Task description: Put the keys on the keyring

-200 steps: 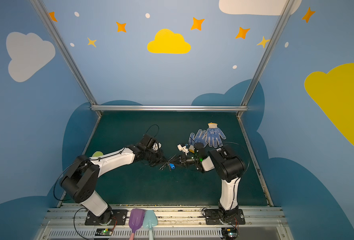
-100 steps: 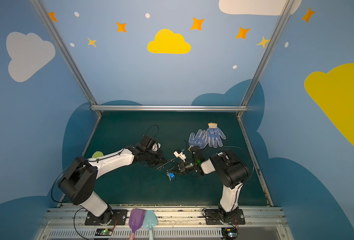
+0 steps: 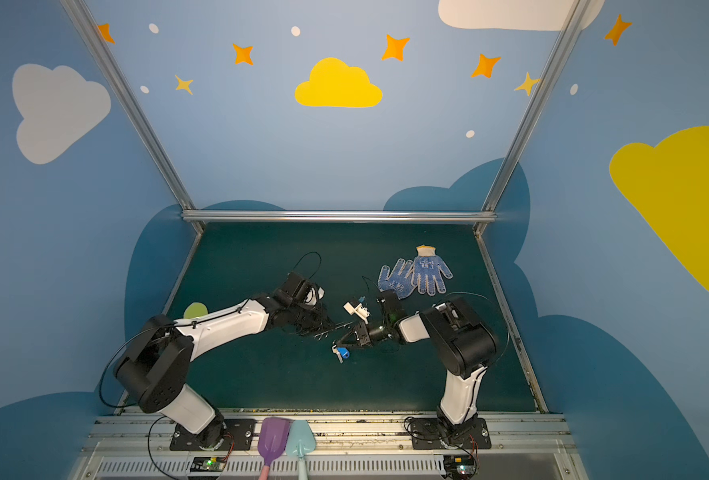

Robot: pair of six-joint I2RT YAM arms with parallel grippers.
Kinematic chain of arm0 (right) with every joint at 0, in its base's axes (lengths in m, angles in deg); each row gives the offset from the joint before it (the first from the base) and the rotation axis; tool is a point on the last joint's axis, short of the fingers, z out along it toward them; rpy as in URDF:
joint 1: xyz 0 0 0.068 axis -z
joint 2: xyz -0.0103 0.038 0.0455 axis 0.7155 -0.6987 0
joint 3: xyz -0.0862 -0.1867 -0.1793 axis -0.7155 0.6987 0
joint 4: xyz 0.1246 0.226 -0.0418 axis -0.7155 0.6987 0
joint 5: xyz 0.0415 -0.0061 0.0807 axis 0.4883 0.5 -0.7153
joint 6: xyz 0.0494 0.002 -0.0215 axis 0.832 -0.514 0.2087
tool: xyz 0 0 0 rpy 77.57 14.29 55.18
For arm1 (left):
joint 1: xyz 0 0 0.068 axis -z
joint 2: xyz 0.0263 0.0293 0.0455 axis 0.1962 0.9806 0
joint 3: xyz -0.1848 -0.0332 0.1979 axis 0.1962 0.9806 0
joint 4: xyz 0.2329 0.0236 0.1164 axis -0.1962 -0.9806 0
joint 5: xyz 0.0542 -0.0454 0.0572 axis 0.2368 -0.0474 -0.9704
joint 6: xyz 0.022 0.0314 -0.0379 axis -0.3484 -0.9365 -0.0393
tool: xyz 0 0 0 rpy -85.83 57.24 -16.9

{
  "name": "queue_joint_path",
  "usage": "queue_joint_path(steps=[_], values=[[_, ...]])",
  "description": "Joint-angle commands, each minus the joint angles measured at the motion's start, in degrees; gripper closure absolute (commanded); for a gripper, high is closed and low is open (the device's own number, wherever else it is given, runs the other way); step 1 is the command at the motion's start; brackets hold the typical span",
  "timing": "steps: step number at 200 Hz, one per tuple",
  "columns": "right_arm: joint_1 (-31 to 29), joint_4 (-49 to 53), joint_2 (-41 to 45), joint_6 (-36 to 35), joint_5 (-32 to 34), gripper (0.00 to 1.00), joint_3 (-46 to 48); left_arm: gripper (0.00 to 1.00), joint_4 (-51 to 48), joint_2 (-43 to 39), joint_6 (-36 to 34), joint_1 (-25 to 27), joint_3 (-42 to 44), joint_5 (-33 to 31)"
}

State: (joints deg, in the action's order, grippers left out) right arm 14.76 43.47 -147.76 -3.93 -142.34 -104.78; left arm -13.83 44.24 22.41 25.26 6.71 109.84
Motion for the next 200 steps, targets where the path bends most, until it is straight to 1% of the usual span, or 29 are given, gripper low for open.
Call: queue_joint_path(steps=[1, 34, 60, 104, 134, 153, 200], values=[[-0.54, 0.55, 0.05, -0.99, -1.12, 1.0, -1.74, 0.96, -0.78, -1.56, -1.7, 0.42, 0.09, -0.52], [-1.16, 4.25, -0.25, -3.58, -1.37, 1.0, -3.68, 0.96, -0.83, -1.72, -2.08, 0.6, 0.28, -0.3], [-1.16, 2.91, -1.12, -2.11, -1.74, 1.0, -4.29, 0.96, -0.74, -2.09, -2.37, 0.78, 0.28, -0.38], [-0.84, 3.87, -2.03, -1.35, -0.96, 1.0, -5.11, 0.96, -0.94, -2.13, -2.85, 0.86, 0.21, 0.1], [0.02, 1.09, -3.1, 1.41, -1.03, 1.0, -4.78, 0.96, -1.29, -2.35, -3.22, 0.95, 0.28, 0.35], [0.26, -0.7, -2.37, 2.35, -0.85, 1.0, -4.35, 0.96, -1.64, -2.27, -3.41, 0.96, 0.12, 0.5], [1.07, -0.45, -0.74, 2.53, -0.16, 1.0, -4.59, 0.96, -1.78, -1.74, -3.59, 1.09, 0.02, 1.0]])
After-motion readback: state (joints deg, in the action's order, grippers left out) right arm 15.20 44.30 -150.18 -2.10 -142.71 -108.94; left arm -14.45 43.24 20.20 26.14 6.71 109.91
